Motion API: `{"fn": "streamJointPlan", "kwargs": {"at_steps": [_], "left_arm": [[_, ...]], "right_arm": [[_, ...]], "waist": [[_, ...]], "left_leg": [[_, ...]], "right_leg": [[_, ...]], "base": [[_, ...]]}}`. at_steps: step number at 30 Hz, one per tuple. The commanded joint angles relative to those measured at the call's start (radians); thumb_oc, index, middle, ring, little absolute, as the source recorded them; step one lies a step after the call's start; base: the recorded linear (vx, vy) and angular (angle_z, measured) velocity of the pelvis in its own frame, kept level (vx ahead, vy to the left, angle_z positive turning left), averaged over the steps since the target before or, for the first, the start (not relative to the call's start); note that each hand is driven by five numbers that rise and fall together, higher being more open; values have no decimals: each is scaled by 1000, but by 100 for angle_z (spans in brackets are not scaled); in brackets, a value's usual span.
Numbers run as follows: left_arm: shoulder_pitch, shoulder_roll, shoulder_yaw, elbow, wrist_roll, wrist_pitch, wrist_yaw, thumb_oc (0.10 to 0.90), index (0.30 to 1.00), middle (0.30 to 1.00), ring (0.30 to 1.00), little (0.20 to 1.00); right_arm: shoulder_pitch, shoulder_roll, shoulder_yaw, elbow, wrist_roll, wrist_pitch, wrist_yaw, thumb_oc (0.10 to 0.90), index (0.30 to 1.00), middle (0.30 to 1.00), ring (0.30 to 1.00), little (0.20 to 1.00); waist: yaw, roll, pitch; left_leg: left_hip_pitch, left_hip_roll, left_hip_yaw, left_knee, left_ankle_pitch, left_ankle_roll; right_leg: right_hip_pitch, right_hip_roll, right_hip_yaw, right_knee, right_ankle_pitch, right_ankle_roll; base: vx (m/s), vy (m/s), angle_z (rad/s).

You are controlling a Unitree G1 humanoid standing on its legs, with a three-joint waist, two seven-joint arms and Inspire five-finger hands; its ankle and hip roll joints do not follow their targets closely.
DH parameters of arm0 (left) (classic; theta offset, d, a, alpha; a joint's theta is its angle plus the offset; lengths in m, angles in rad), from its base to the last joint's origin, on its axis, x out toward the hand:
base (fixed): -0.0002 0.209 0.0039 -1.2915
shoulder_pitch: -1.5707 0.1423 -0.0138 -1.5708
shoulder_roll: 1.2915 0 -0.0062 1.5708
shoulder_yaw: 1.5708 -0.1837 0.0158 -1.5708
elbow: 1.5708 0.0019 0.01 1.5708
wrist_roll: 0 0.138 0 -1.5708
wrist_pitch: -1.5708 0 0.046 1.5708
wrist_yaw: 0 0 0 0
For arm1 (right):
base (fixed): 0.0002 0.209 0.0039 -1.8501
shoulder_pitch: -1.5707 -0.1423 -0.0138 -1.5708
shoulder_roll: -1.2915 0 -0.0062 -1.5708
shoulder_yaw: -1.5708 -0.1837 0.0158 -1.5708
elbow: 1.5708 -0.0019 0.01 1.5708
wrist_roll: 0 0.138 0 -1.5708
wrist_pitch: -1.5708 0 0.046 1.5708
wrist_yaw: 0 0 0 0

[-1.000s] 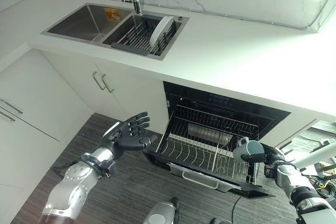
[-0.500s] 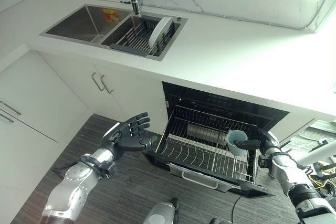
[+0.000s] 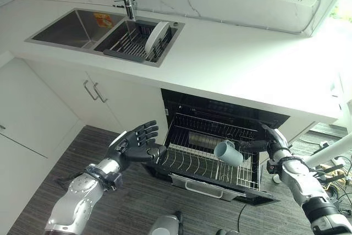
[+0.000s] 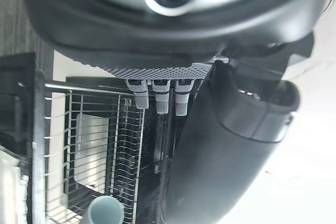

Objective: Place the dishes in the dishwasher.

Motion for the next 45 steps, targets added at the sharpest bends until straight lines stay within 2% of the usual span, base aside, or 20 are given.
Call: {"fn": "streamJointPlan", "kwargs": {"at_steps": [1,8,18,21,23,26,28,29,32,33,34,35,36,38,39,40,41,43,45], "left_arm": [[6,-6,80,-131,1,-139,-3,800,900,900,900,900],[26,-55,131,-150,16,-226,38,800,900,900,900,900],[-7,-104,145,-175,0,-303,105,800,900,900,900,900],[-31,-109,134,-184,-6,-318,114,800,900,900,900,900],[-48,-95,152,-190,-5,-316,91,800,900,900,900,900],[-44,-84,165,-188,-27,-321,75,800,900,900,900,900],[-51,-79,163,-176,-39,-336,85,800,900,900,900,900],[-72,-74,158,-162,-52,-347,93,800,900,900,900,900],[-113,-82,141,-151,-59,-356,105,800,900,900,900,900],[-118,-87,138,-149,-53,-360,108,800,900,900,900,900],[-121,-94,132,-134,-53,-373,113,800,900,900,900,900],[-110,-104,139,-140,-64,-372,108,800,900,900,900,900],[-107,-108,140,-141,-64,-375,107,800,900,900,900,900],[-102,-119,140,-144,-52,-388,105,800,900,900,900,900],[-107,-138,122,-165,-50,-386,104,800,900,900,900,900],[-110,-144,116,-170,-50,-382,105,800,900,900,900,900],[-110,-156,104,-190,-70,-368,98,800,900,900,900,900],[-103,-159,98,-205,-82,-380,102,800,900,900,900,900],[-77,-164,112,-218,-105,-406,101,800,900,900,900,900]], "right_arm": [[-61,-27,-63,-55,-26,-68,-19,800,900,900,900,900],[42,34,-141,-265,-35,-36,9,800,900,900,900,900],[105,50,-203,-458,-4,-3,35,800,900,900,900,900],[117,45,-233,-512,28,-19,26,800,900,900,900,900],[141,50,-271,-557,34,-60,20,800,900,900,900,900],[151,57,-281,-574,41,-95,19,800,900,900,900,900],[139,63,-268,-572,30,-120,21,800,900,900,900,900],[120,61,-254,-563,4,-133,9,800,900,900,900,900],[89,43,-249,-563,19,-142,-20,800,900,900,900,900],[86,46,-248,-561,21,-147,-20,800,900,900,900,900],[104,59,-256,-573,24,-190,-16,800,900,900,900,900],[124,59,-272,-604,38,-190,-14,800,900,900,900,900],[126,63,-274,-612,38,-190,-16,800,900,900,900,900],[124,70,-279,-627,35,-190,-12,800,900,900,900,900],[116,66,-282,-630,22,-206,-31,800,900,900,900,900],[115,66,-283,-629,20,-211,-35,800,900,900,900,900],[117,61,-295,-635,15,-214,-58,800,900,900,900,900],[120,54,-306,-639,9,-215,-52,800,900,900,900,900],[124,39,-314,-647,16,-215,-31,800,900,900,900,900]], "waist": [[-3,-6,-107],[-31,-17,-112],[-67,-31,-113],[-81,-44,-101],[-89,-61,-78],[-84,-61,-69],[-81,-55,-56],[-85,-50,-45],[-103,-57,-44],[-100,-58,-45],[-95,-56,-50],[-100,-46,-52],[-102,-42,-52],[-110,-31,-55],[-113,-26,-44],[-110,-29,-39],[-120,-46,-18],[-129,-49,-7],[-125,-45,-8]], "left_leg": [[17,101,6,24,-86,-83],[19,97,10,24,-93,-77],[27,87,50,24,-118,-64],[26,65,66,24,-131,-48],[16,28,59,24,-140,-25],[7,19,49,24,-139,-7],[5,27,62,24,-136,1],[7,28,63,24,-135,9],[3,-1,41,24,-132,14],[1,-6,44,24,-132,14],[8,-17,54,24,-130,5],[20,-22,46,24,-131,-2],[25,-21,48,24,-133,-2],[42,-15,68,24,-141,0],[54,7,130,24,-107,-14],[49,12,143,24,-96,-22],[46,98,222,24,-57,-63],[50,140,221,24,-46,-86],[34,157,158,24,-23,-105]], "right_leg": [[-63,27,38,67,-135,22],[-70,28,52,67,-136,26],[-88,9,77,67,-121,54],[-108,-16,93,67,-88,86],[-127,-35,111,67,-39,121],[-114,-33,100,67,-22,121],[-85,-16,52,67,0,116],[-56,33,56,67,-2,103],[-52,139,126,67,-22,68],[-50,141,120,67,-37,62],[-41,141,115,67,-97,40],[-44,151,144,67,-125,25],[-48,152,147,67,-127,23],[-52,152,153,67,-131,16],[-45,135,146,67,-136,2],[-40,125,143,67,-134,0],[-35,95,122,67,-122,-5],[-31,82,116,67,-120,-5],[-44,81,133,67,-111,-5]], "base": [[3,45,-6],[3,71,-3],[-16,148,-15],[-56,302,-19],[-67,261,-25],[-38,112,-20],[-52,100,-30],[-71,86,-40],[-45,18,-24],[12,-151,-13],[53,-245,-5],[72,-267,2],[52,-164,4],[34,-73,3],[14,-44,13],[-42,2,30],[-68,49,30],[-56,180,44],[-27,264,44]]}}
